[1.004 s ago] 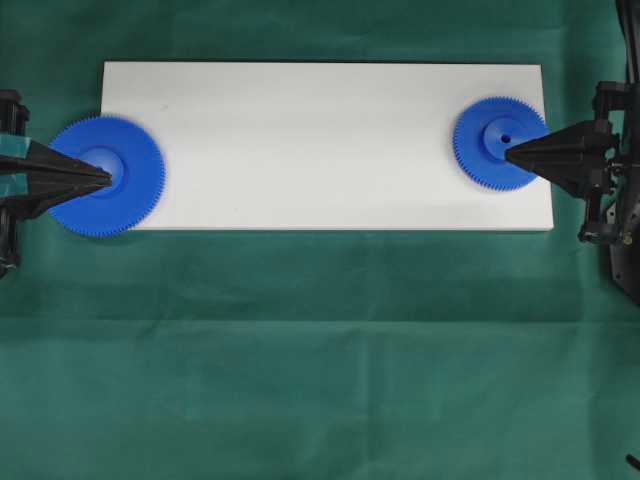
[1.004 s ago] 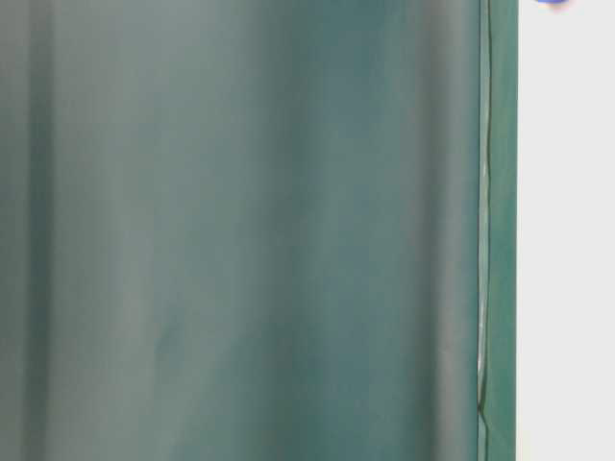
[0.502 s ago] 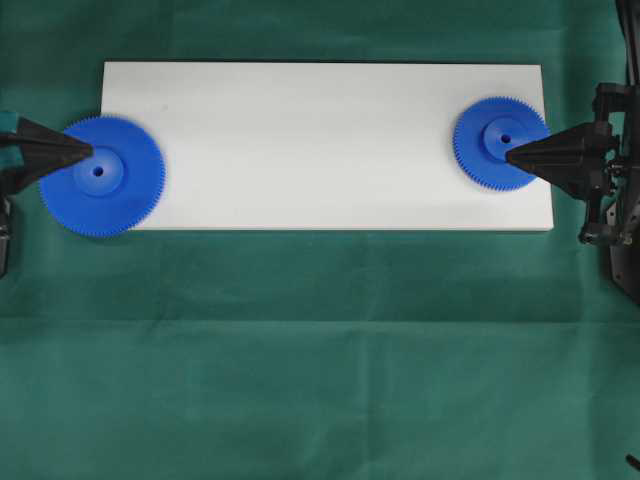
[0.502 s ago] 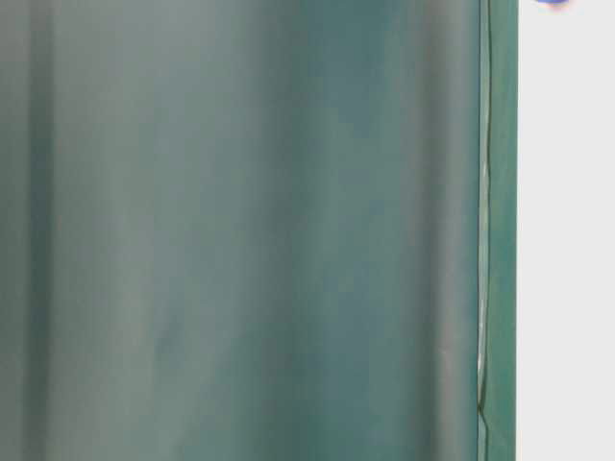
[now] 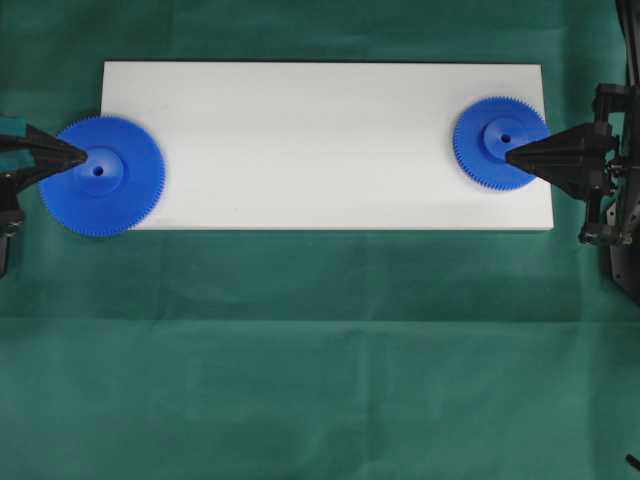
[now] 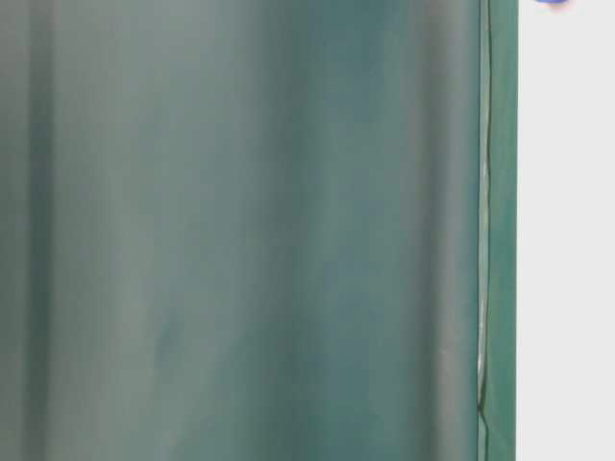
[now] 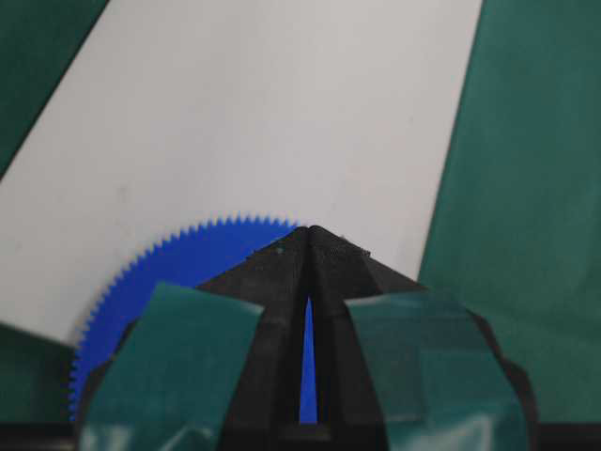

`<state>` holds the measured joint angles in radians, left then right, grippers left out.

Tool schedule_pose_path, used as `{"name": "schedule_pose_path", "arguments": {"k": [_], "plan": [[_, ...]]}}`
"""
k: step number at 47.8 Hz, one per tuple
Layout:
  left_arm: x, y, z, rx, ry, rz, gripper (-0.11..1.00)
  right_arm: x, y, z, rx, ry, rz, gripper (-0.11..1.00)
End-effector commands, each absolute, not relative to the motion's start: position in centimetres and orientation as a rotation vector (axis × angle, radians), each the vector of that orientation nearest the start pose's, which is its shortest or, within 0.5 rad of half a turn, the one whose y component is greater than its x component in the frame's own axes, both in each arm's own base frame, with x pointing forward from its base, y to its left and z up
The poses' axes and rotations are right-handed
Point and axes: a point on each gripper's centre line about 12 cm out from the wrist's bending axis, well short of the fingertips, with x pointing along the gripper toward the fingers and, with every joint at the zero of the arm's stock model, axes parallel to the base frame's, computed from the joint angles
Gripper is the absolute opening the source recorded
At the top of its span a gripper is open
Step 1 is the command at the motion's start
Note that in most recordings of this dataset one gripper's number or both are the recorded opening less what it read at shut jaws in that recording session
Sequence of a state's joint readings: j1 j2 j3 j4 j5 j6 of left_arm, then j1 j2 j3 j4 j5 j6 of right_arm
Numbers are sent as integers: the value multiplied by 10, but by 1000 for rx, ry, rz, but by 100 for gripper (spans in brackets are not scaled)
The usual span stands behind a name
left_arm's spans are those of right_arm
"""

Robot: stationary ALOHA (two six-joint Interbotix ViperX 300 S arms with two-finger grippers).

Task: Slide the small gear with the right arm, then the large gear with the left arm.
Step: 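Lower the left gripper tip onto the hub of the large blue gear, then slide the large blue gear right toward the small gear with left gripper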

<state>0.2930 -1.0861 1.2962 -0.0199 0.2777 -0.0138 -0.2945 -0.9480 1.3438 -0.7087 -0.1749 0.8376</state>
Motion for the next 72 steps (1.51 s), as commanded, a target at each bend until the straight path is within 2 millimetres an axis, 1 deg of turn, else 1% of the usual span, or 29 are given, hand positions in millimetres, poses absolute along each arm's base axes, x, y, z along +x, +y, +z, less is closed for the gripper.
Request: {"name": "schedule_pose_path", "arguments": {"k": [1, 6, 11, 17, 21, 35, 43, 62, 72], "plan": [[161, 51, 205, -117, 502, 307, 0, 180, -40, 209, 186, 231, -189, 50], [166, 54, 198, -146, 557, 318, 0, 180, -39, 208, 189, 232, -189, 50], [171, 56, 188, -257, 626, 353, 0, 179, -39, 208, 191, 234, -190, 50], [171, 58, 171, -381, 716, 407, 0, 180, -39, 208, 191, 235, -190, 50], [171, 58, 164, -422, 754, 430, 0, 180, -39, 208, 191, 235, -190, 50], [165, 70, 158, -458, 750, 502, 0, 179, -39, 206, 192, 238, -190, 50], [165, 71, 153, -458, 754, 505, 0, 179, -39, 206, 193, 239, -190, 50], [173, 75, 135, -461, 829, 509, 0, 179, -39, 205, 194, 242, -190, 50], [180, 77, 132, -457, 829, 508, 0, 179, -40, 204, 195, 247, -195, 50]]}}
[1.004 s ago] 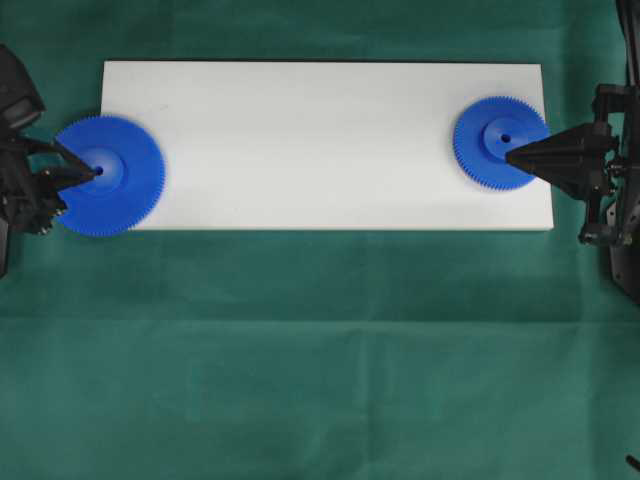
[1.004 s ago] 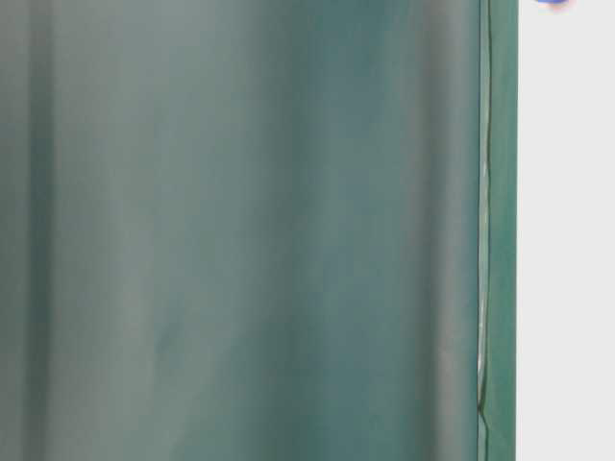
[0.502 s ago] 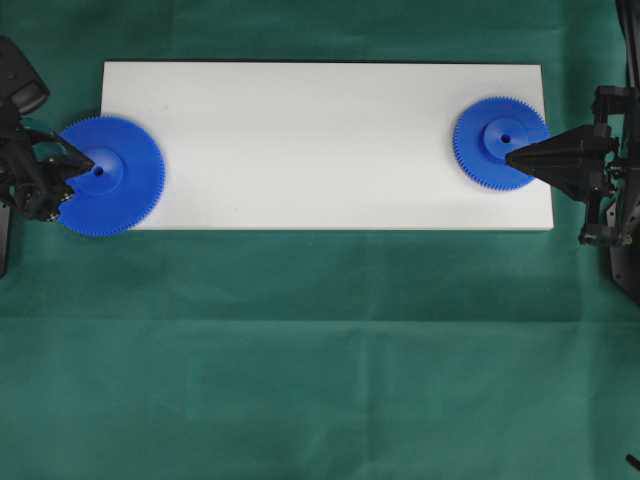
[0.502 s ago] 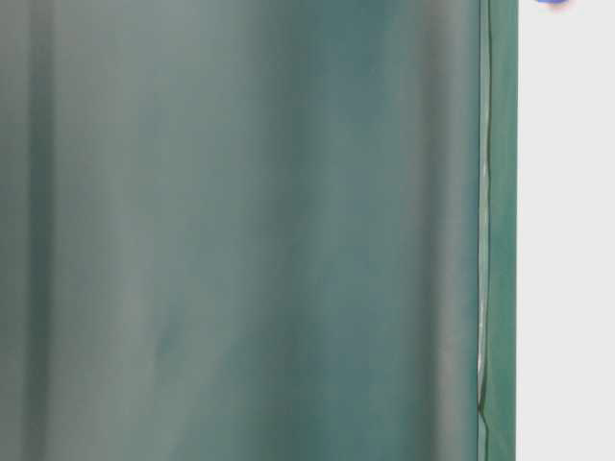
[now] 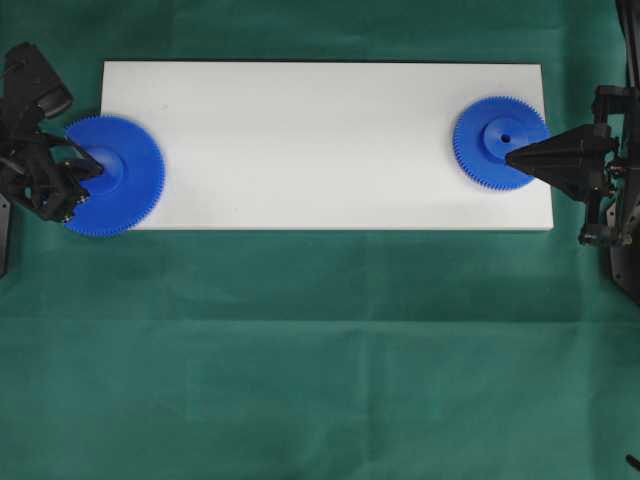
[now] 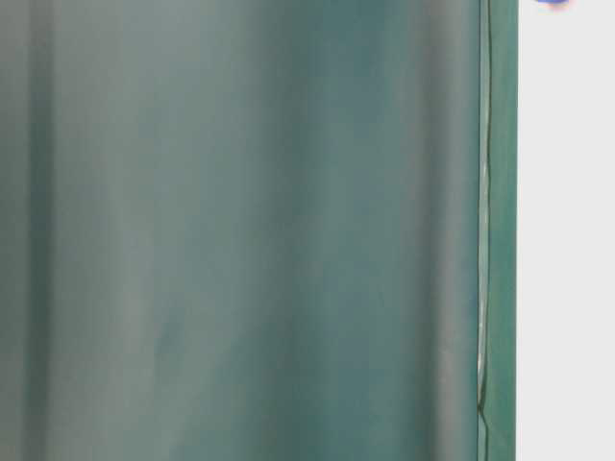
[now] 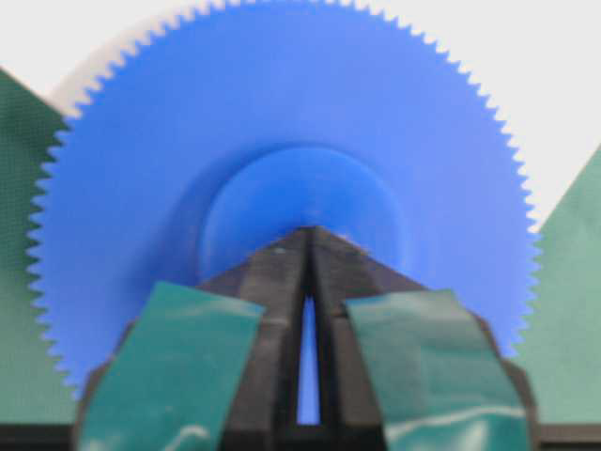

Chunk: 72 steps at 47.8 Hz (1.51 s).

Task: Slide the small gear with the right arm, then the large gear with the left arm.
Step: 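Slide the large blue gear right toward the small gear with left gripper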

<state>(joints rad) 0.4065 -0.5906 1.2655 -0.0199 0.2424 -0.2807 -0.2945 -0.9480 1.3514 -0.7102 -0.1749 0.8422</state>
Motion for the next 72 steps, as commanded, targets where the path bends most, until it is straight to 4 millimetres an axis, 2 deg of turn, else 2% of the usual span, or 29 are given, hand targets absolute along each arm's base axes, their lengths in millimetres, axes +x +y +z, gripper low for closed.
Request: {"name": "schedule_pose_path", "arguments": {"k": [1, 13, 30, 36, 41, 45, 51, 65, 72], "plan": [[180, 78, 131, -455, 831, 508, 0, 179, -40, 204, 195, 245, -194, 50], [182, 79, 123, -453, 876, 506, 0, 178, -40, 203, 196, 250, -195, 50], [184, 79, 123, -451, 877, 506, 0, 178, -39, 202, 197, 252, -194, 50], [191, 83, 123, -448, 864, 504, 0, 178, -39, 203, 196, 249, -193, 50], [206, 88, 123, -441, 852, 498, 0, 178, -39, 202, 197, 251, -192, 50], [225, 91, 123, -431, 859, 481, 0, 178, -39, 202, 197, 251, -192, 50], [269, 101, 119, -377, 886, 435, 0, 178, -39, 202, 197, 251, -192, 50], [405, 121, 110, -262, 861, 333, 0, 175, -38, 197, 199, 258, -188, 50], [454, 122, 120, -241, 809, 302, 0, 174, -37, 194, 201, 260, -184, 50]]}}
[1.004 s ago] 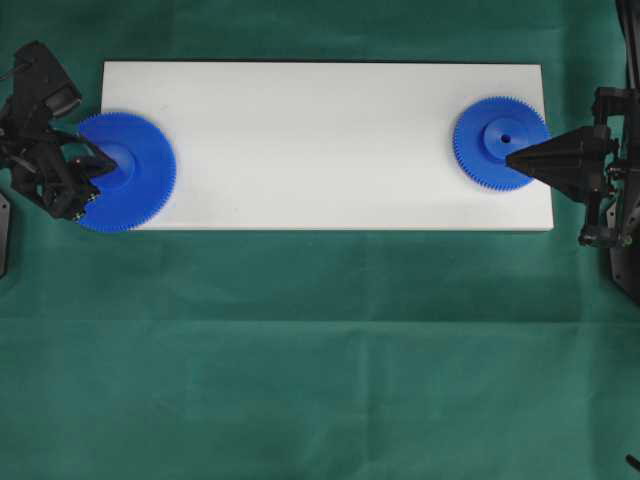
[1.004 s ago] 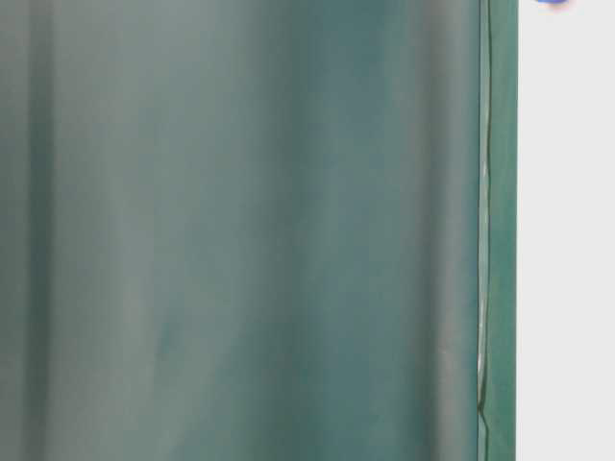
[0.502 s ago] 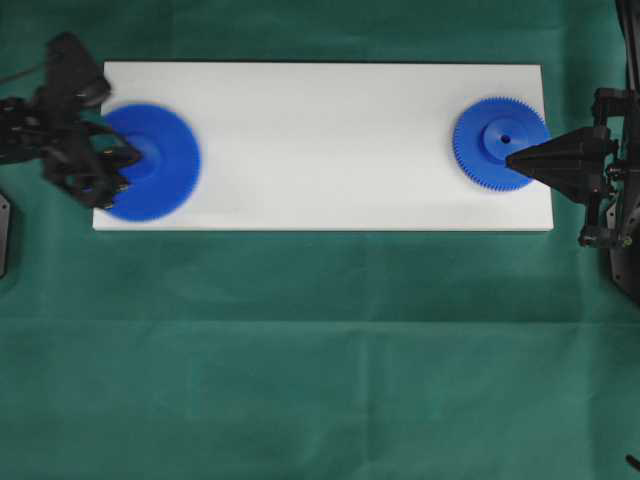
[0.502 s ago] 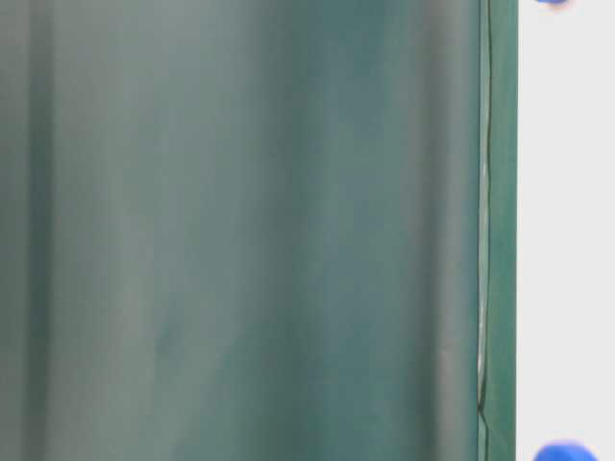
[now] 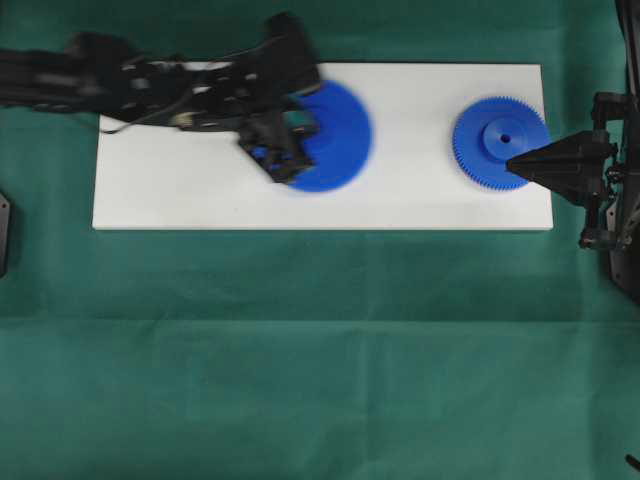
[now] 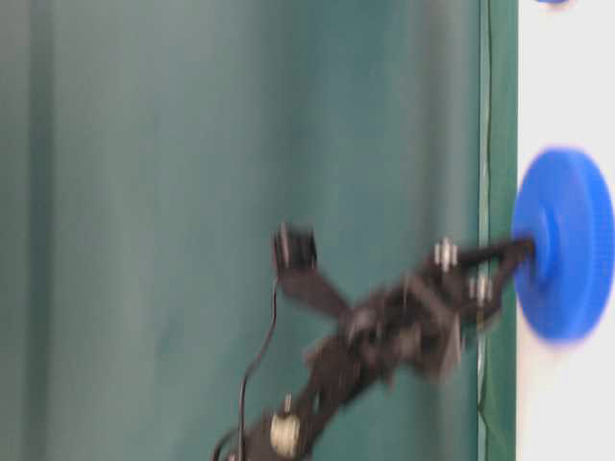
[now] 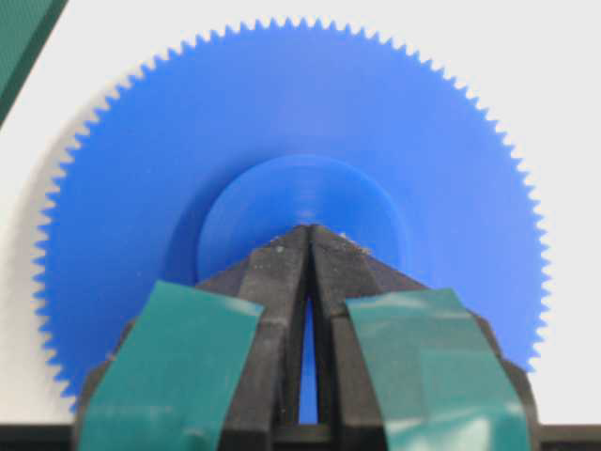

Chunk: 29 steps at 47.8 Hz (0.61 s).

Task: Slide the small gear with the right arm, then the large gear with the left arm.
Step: 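Slide the large blue gear right toward the small gear with left gripper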

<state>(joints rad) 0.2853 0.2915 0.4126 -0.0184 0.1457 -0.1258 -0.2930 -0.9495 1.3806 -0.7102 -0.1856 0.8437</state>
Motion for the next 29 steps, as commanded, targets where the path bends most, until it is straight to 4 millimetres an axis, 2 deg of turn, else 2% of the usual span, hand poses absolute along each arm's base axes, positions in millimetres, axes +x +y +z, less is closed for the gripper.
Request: {"name": "schedule_pose_path", "arguments": {"k": [1, 7, 13, 22, 29], "plan": [[461, 121, 121, -235, 805, 296, 0, 174, -37, 194, 201, 261, -184, 50], [494, 114, 126, -207, 790, 260, 0, 173, -36, 192, 202, 266, -184, 50], [516, 110, 128, -161, 784, 228, 0, 172, -36, 191, 202, 265, -183, 50], [540, 108, 129, -142, 772, 211, 0, 172, -35, 192, 202, 255, -176, 50], [549, 108, 128, -139, 785, 206, 0, 171, -35, 191, 201, 256, -173, 50]]}}
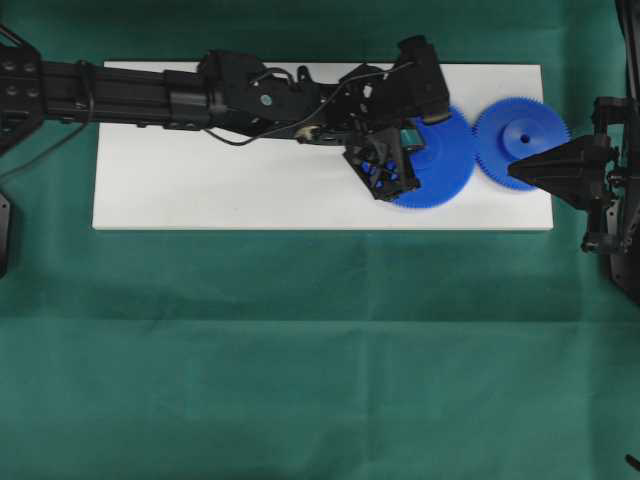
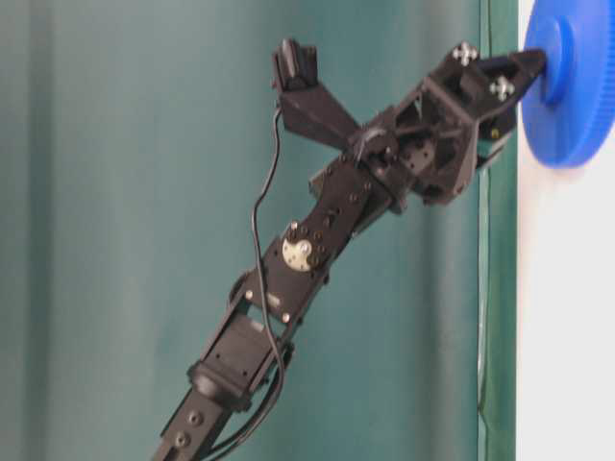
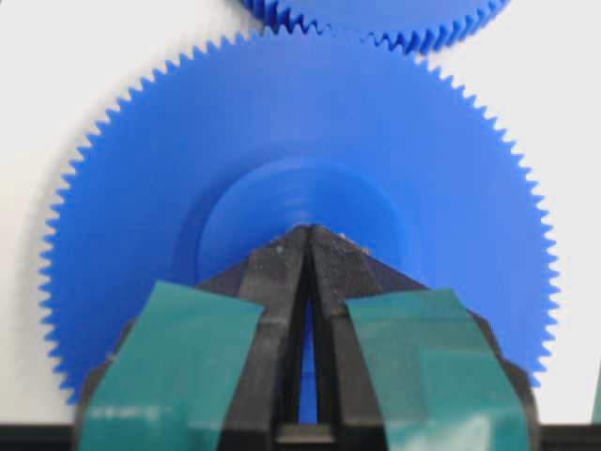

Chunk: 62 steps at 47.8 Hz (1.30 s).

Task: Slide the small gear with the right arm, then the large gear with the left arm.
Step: 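Slide the large blue gear right toward the small gear with left gripper, then slide the large blue gear back left to the board's left end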

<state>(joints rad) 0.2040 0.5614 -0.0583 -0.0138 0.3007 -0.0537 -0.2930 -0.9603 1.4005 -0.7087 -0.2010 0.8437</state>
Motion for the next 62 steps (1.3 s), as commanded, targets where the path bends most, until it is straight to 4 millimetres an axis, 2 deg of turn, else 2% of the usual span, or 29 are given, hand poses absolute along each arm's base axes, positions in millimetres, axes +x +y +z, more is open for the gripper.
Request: {"name": "schedule_pose_path", "arguments": {"k": [1, 31, 41, 46, 51, 62], "plan": [[549, 109, 127, -140, 786, 208, 0, 171, -35, 191, 201, 255, -173, 50], [547, 111, 131, -139, 788, 211, 0, 170, -34, 189, 202, 258, -174, 50], [534, 113, 133, -136, 814, 215, 0, 170, -34, 189, 204, 256, -174, 50], [515, 117, 128, -150, 851, 230, 0, 169, -34, 190, 205, 253, -174, 50], [486, 123, 115, -177, 908, 256, 0, 170, -34, 190, 210, 249, -172, 50], [401, 131, 82, -287, 1021, 353, 0, 171, -34, 195, 209, 235, -169, 50]]}}
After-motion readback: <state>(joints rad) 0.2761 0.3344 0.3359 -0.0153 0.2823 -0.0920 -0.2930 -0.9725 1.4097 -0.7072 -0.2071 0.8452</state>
